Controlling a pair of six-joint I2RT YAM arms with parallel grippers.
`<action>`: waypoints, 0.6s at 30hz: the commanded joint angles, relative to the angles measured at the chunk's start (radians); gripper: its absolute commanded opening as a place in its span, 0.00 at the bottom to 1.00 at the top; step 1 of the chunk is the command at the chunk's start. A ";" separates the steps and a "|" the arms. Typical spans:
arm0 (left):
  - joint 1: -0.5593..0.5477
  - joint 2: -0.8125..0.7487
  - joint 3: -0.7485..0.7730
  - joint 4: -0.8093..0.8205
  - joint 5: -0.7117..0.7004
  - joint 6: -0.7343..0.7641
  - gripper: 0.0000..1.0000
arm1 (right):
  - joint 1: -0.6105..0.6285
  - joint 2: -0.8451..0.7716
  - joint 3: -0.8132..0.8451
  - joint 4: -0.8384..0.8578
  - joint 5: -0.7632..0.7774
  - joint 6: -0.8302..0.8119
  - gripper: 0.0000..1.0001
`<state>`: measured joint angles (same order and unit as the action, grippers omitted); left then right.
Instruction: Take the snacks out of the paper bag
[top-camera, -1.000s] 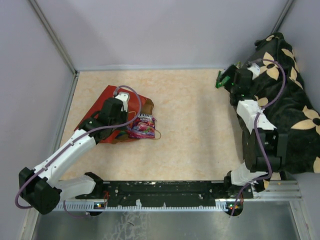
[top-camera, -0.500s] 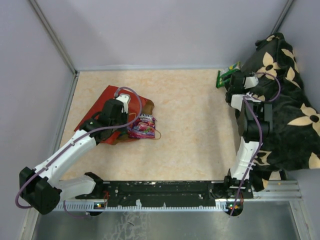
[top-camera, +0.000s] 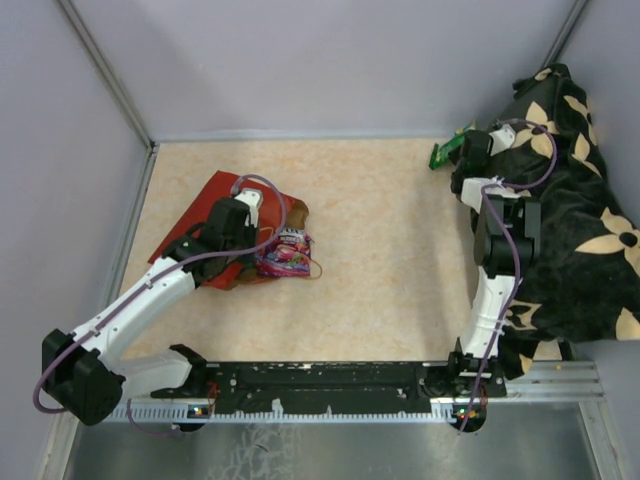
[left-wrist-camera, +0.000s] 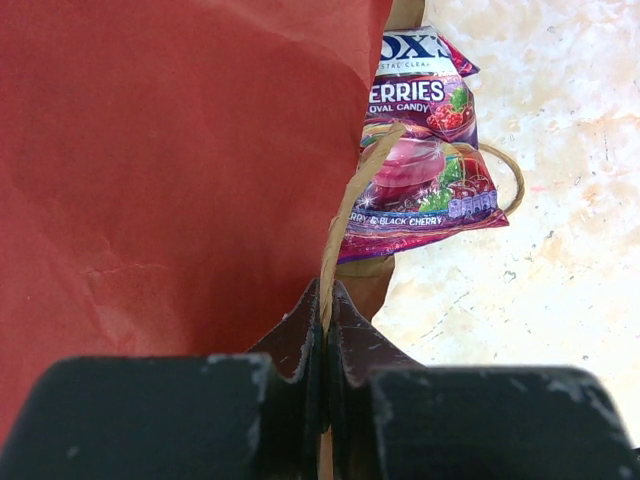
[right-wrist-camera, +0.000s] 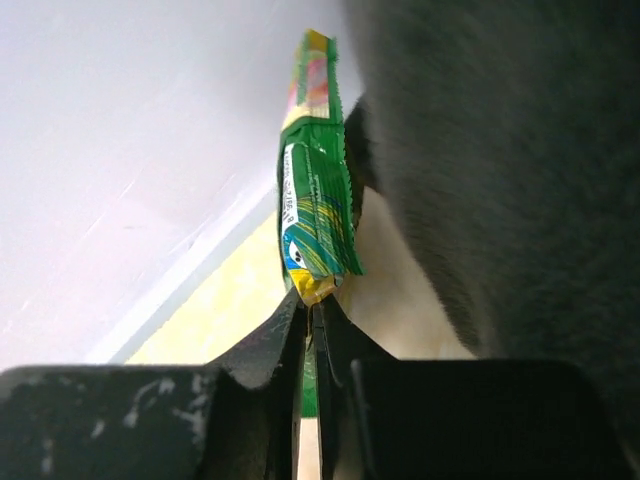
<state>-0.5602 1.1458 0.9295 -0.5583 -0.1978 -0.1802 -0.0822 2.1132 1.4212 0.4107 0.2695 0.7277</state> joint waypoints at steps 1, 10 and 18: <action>0.001 0.008 -0.001 -0.013 0.000 0.019 0.05 | 0.046 -0.179 0.084 -0.023 -0.070 -0.200 0.06; 0.002 0.005 -0.006 -0.019 0.020 0.021 0.05 | 0.336 -0.278 0.046 -0.205 0.313 -0.824 0.06; 0.002 -0.004 -0.007 -0.018 0.046 0.021 0.04 | 0.618 0.040 0.187 -0.214 0.757 -1.309 0.00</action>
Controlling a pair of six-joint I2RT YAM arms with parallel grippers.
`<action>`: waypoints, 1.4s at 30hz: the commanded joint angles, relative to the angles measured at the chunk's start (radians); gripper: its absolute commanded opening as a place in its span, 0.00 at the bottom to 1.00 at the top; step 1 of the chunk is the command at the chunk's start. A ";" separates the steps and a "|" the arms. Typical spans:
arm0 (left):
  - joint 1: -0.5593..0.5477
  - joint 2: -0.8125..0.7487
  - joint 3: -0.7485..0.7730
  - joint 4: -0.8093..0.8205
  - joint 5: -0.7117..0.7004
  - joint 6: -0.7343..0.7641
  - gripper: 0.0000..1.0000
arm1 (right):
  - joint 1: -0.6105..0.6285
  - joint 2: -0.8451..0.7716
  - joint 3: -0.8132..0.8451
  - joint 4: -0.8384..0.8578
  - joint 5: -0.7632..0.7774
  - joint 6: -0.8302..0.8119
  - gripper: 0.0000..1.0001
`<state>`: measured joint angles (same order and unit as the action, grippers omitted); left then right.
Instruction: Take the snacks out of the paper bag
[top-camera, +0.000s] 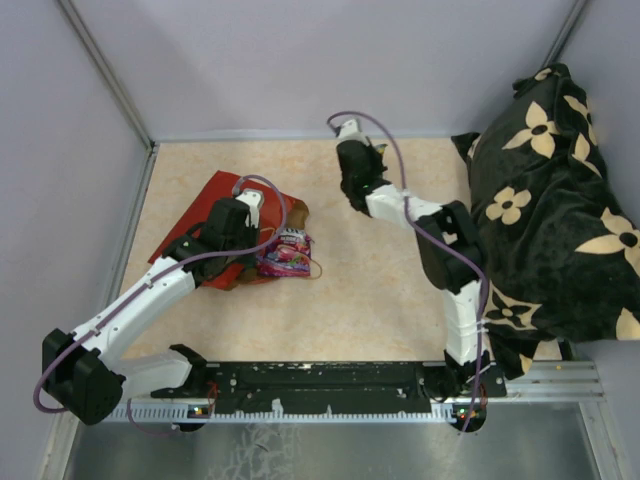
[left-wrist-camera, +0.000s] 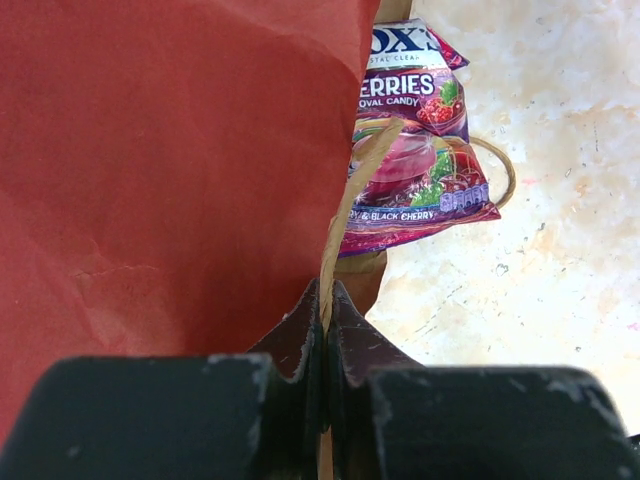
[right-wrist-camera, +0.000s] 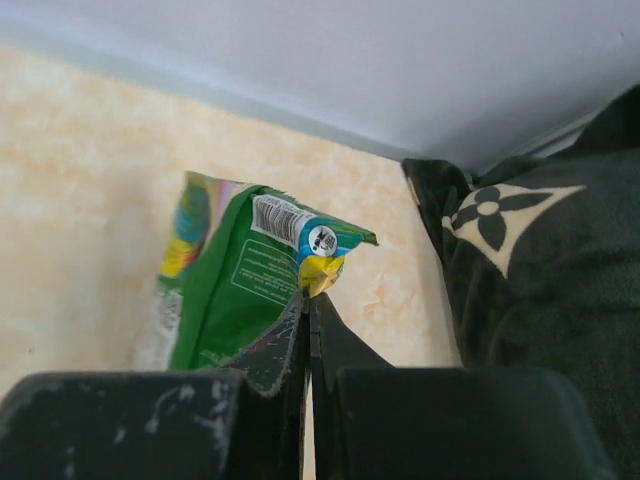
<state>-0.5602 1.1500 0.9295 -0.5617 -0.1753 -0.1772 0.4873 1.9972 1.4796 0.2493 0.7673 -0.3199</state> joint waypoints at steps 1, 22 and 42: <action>0.002 -0.010 -0.010 -0.014 0.023 0.018 0.04 | 0.062 0.177 0.152 -0.056 0.261 -0.264 0.00; 0.002 -0.028 -0.008 -0.009 0.055 0.019 0.04 | -0.012 -0.009 0.330 -0.528 0.190 -0.118 0.00; 0.002 -0.034 -0.009 -0.011 0.050 0.018 0.05 | -0.187 -0.001 0.250 -0.521 -0.711 0.686 0.82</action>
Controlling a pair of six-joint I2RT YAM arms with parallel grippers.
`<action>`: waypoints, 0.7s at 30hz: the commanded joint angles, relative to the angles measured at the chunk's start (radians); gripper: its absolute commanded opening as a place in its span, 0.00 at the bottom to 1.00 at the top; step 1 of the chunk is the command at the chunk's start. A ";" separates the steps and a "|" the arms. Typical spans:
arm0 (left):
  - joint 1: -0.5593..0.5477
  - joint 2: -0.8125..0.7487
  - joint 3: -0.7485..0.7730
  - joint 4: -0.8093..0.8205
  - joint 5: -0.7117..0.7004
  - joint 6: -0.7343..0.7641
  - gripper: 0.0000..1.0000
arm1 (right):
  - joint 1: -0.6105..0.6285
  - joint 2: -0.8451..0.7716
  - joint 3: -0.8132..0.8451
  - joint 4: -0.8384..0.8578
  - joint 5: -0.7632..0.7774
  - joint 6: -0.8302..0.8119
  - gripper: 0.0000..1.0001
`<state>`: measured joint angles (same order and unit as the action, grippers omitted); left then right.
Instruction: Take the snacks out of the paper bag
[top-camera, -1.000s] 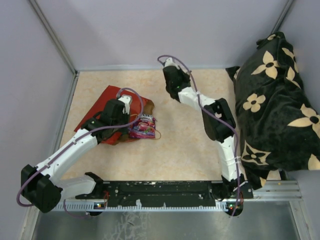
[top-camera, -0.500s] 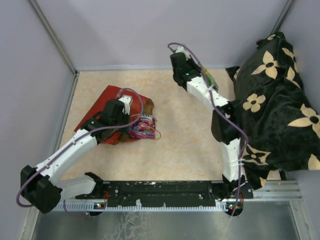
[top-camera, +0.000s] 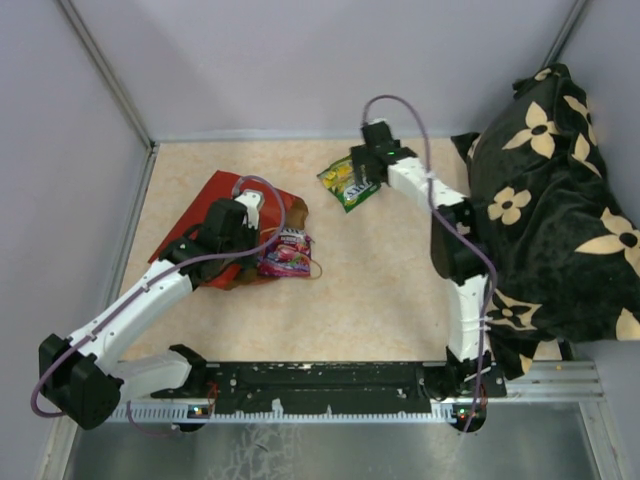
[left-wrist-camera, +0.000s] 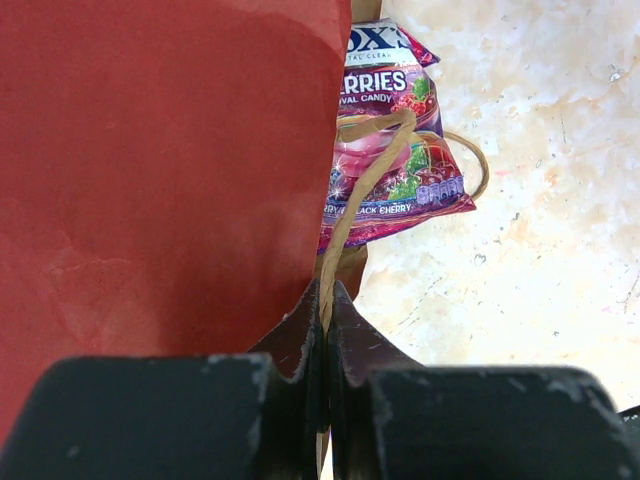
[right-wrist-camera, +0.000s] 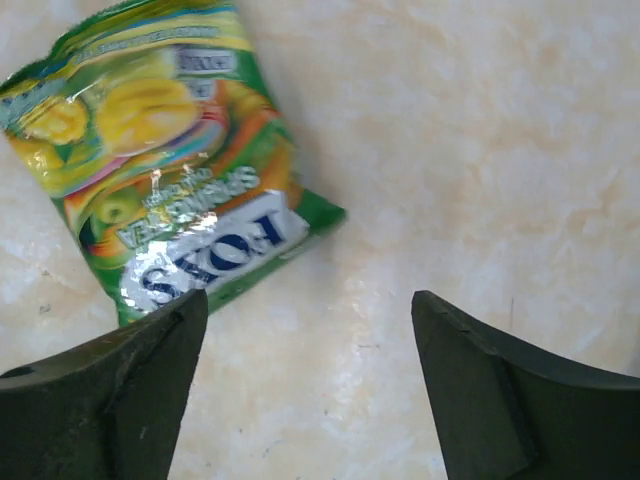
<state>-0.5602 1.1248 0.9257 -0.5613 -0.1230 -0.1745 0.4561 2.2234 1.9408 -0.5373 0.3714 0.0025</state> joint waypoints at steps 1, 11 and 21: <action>0.003 -0.008 -0.005 -0.012 -0.001 0.016 0.05 | -0.173 -0.232 -0.250 0.299 -0.350 0.437 0.79; 0.002 -0.001 -0.008 -0.012 0.005 0.016 0.04 | -0.102 -0.220 -0.444 0.522 -0.203 1.214 0.77; 0.003 0.001 -0.007 -0.015 -0.001 0.017 0.04 | -0.006 -0.029 -0.389 0.815 -0.269 1.691 0.80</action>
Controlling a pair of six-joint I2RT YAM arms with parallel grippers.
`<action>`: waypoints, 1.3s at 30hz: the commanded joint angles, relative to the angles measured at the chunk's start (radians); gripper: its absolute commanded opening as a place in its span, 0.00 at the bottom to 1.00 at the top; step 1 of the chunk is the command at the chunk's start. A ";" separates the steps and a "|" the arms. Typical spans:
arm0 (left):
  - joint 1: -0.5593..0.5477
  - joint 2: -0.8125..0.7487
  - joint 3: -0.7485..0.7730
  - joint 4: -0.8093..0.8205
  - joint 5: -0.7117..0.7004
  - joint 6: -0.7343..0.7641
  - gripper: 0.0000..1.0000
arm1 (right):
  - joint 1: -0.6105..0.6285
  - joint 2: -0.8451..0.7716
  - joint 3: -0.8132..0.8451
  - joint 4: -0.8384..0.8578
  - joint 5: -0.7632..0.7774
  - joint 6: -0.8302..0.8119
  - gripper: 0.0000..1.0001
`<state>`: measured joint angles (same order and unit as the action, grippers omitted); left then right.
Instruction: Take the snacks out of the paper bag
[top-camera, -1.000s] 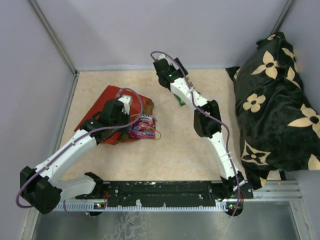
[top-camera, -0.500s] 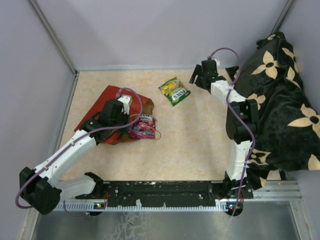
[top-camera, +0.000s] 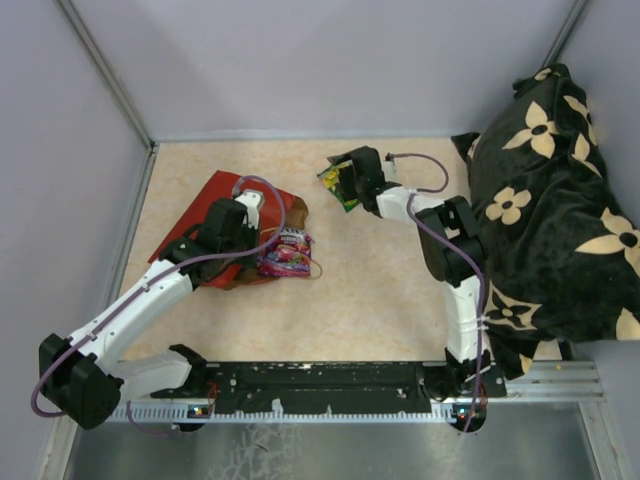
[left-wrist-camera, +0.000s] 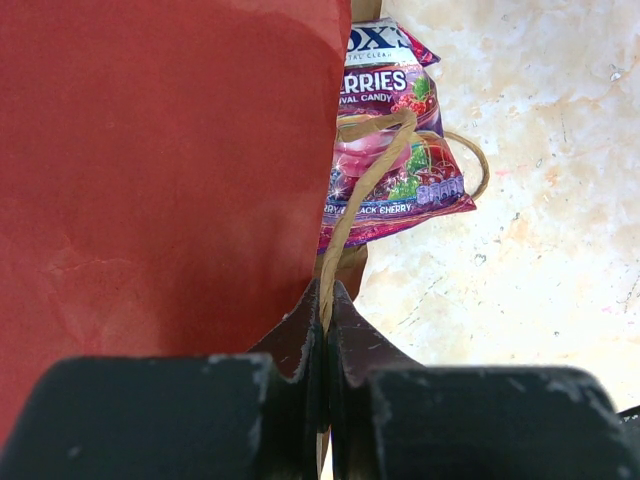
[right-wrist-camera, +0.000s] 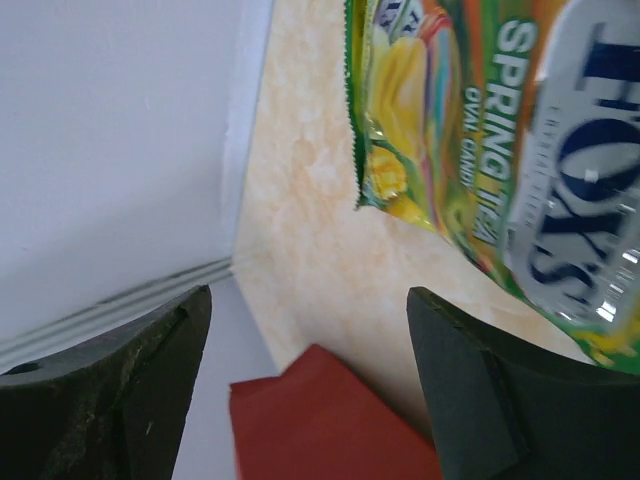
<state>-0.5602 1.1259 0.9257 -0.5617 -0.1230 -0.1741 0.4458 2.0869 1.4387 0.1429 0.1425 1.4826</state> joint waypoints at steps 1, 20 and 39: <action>0.003 0.000 -0.006 -0.014 -0.001 0.016 0.04 | 0.007 0.131 0.146 0.109 -0.044 0.209 0.81; 0.003 0.004 -0.007 -0.016 -0.005 0.024 0.04 | -0.176 -0.021 -0.095 -0.193 -0.108 -0.431 0.99; 0.003 0.026 -0.004 -0.024 -0.026 0.017 0.04 | -0.190 -0.263 -0.053 -0.292 0.151 -0.701 0.99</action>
<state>-0.5602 1.1446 0.9249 -0.5694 -0.1318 -0.1600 0.1982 2.1082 1.6413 -0.1841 0.1524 0.7296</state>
